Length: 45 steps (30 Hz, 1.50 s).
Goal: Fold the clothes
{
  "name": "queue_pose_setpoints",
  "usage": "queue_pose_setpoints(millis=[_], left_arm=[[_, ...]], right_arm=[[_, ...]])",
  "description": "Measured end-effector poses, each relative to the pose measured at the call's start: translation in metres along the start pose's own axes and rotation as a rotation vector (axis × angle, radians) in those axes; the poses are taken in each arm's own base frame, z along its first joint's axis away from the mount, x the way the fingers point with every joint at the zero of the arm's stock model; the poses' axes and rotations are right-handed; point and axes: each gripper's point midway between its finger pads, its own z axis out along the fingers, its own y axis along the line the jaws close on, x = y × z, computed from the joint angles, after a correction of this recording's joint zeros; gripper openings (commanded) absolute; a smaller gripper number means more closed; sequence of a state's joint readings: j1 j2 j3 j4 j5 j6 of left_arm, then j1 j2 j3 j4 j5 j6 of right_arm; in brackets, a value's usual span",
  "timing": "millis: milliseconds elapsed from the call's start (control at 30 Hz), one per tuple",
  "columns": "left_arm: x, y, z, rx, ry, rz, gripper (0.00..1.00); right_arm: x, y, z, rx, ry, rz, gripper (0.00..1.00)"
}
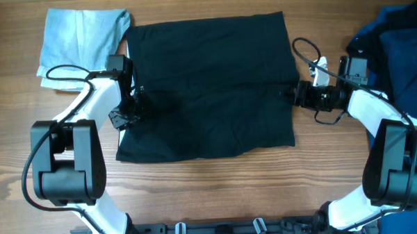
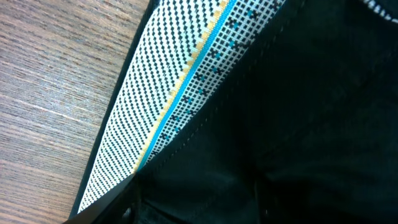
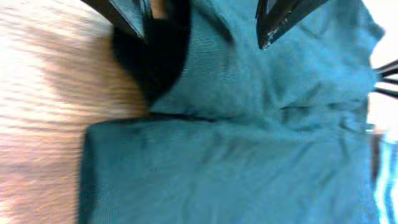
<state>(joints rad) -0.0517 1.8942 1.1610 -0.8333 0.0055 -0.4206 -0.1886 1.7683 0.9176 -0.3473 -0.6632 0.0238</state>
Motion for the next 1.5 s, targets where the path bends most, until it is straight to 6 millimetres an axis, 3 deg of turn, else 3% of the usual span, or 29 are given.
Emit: queue_pose_setpoints(millis=[67, 200, 233, 333, 400, 433, 533, 600, 667, 767, 900, 1033, 1067, 1133, 1167, 1300, 1433, 1500], left_arm=[[0.002, 0.001, 0.0, -0.005, 0.01, 0.0, 0.6], [0.013, 0.005, -0.001, -0.02, 0.052, 0.002, 0.6], [0.012, 0.005, -0.001, -0.019, 0.052, 0.002, 0.6], [0.002, -0.001, -0.003, 0.006, 0.005, 0.002, 0.66], [-0.005, -0.005, -0.014, 0.03, -0.041, 0.001, 0.69], [-0.012, -0.009, -0.024, 0.055, -0.087, -0.002, 0.7], [-0.039, -0.023, -0.088, 0.176, -0.309, -0.011, 0.73], [-0.046, -0.027, -0.11, 0.213, -0.375, -0.014, 0.73], [-0.046, -0.027, -0.11, 0.213, -0.374, -0.02, 0.73], [-0.047, -0.027, -0.11, 0.215, -0.377, -0.022, 0.73], [-0.047, -0.027, -0.11, 0.215, -0.377, -0.022, 0.73], [-0.047, -0.027, -0.11, 0.215, -0.377, -0.022, 0.73], [-0.047, -0.027, -0.11, 0.215, -0.377, -0.021, 0.73], [-0.047, -0.027, -0.11, 0.216, -0.377, -0.021, 0.73], [-0.047, -0.027, -0.11, 0.216, -0.377, -0.021, 0.73], [-0.047, -0.027, -0.11, 0.215, -0.377, -0.022, 0.74], [-0.046, -0.027, -0.11, 0.215, -0.376, -0.022, 0.74], [-0.046, -0.027, -0.11, 0.215, -0.376, -0.021, 0.74]], right_arm=[[-0.002, -0.005, 0.0, 0.03, -0.005, -0.021, 0.72], [0.006, -0.007, -0.014, 0.097, 0.081, 0.014, 0.72], [0.018, -0.006, -0.024, 0.138, 0.129, 0.07, 0.67], [0.055, 0.005, -0.055, 0.232, 0.244, 0.201, 0.67], [0.066, 0.014, -0.06, 0.26, 0.281, 0.215, 0.68], [0.081, 0.019, -0.063, 0.308, 0.343, 0.238, 0.68], [0.103, 0.022, -0.06, 0.453, 0.42, 0.222, 0.69], [0.104, 0.018, -0.058, 0.503, 0.399, 0.246, 0.67], [0.103, 0.011, -0.052, 0.524, 0.363, 0.276, 0.64], [0.12, 0.003, -0.043, 0.516, 0.373, 0.311, 0.63], [0.126, 0.007, -0.039, 0.501, 0.382, 0.333, 0.57], [0.126, 0.009, -0.026, 0.484, 0.347, 0.336, 0.59], [0.134, 0.01, -0.022, 0.481, 0.354, 0.34, 0.55], [0.141, 0.008, -0.018, 0.48, 0.36, 0.345, 0.11], [0.139, 0.008, -0.016, 0.476, 0.347, 0.342, 0.04], [0.143, 0.009, -0.019, 0.484, 0.367, 0.358, 0.04], [0.185, 0.021, -0.062, 0.56, 0.557, 0.432, 0.04], [0.19, 0.024, -0.071, 0.566, 0.571, 0.443, 0.05]])
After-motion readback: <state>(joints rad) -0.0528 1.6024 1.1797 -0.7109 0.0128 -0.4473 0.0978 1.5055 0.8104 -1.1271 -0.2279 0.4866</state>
